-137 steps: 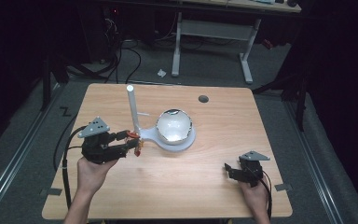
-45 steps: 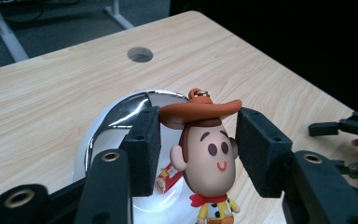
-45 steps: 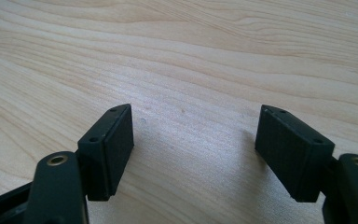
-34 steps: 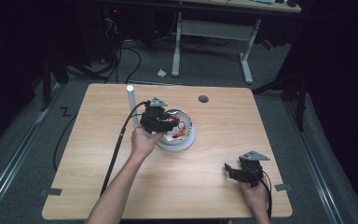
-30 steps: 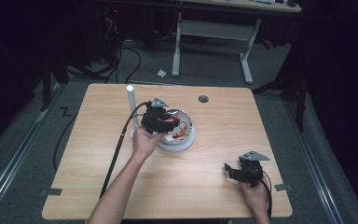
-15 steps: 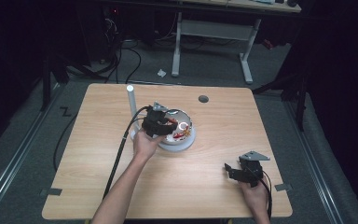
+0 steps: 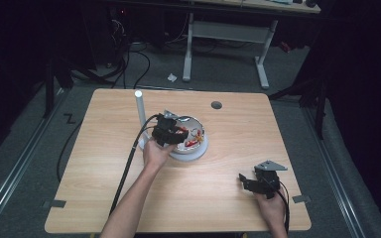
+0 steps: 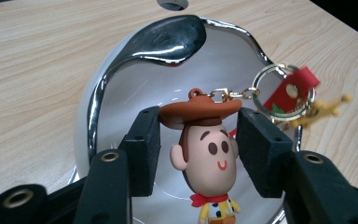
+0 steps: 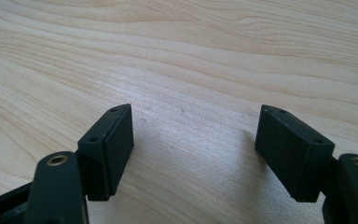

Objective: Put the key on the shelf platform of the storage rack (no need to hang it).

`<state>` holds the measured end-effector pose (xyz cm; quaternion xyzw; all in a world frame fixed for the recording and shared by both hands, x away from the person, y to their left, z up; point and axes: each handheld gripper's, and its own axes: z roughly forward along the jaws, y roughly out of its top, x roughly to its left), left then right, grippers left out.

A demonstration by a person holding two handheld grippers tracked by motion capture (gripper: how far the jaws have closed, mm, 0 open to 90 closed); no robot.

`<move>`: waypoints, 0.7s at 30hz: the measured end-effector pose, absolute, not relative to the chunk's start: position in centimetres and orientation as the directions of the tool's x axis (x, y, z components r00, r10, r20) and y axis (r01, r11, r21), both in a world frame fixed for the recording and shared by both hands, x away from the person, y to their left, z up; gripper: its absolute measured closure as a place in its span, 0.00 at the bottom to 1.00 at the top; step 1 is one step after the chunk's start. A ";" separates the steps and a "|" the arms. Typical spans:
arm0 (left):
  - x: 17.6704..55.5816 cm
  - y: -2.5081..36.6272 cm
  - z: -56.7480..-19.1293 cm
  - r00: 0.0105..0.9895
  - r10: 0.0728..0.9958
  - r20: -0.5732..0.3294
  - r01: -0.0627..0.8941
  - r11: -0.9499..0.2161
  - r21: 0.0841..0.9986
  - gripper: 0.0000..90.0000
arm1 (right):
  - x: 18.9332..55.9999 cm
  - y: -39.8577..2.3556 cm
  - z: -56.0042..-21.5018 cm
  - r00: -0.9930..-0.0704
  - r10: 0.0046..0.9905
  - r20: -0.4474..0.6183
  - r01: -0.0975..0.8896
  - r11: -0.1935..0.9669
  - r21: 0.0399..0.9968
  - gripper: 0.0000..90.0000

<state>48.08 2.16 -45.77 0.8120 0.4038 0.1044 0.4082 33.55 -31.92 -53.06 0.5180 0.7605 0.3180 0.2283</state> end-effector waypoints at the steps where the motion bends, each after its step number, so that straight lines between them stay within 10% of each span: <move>1: 48.1 2.1 -45.9 0.651 0.743 -0.158 0.572 -0.343 0.746 0.57 | 33.5 -31.9 -53.1 -0.359 0.933 -0.018 0.643 0.261 0.720 0.31; 21: 47.0 3.2 -44.6 0.653 0.745 -0.138 0.539 -0.328 0.776 0.50 | 33.5 -31.9 -53.1 -0.356 0.934 -0.015 0.645 0.257 0.719 0.31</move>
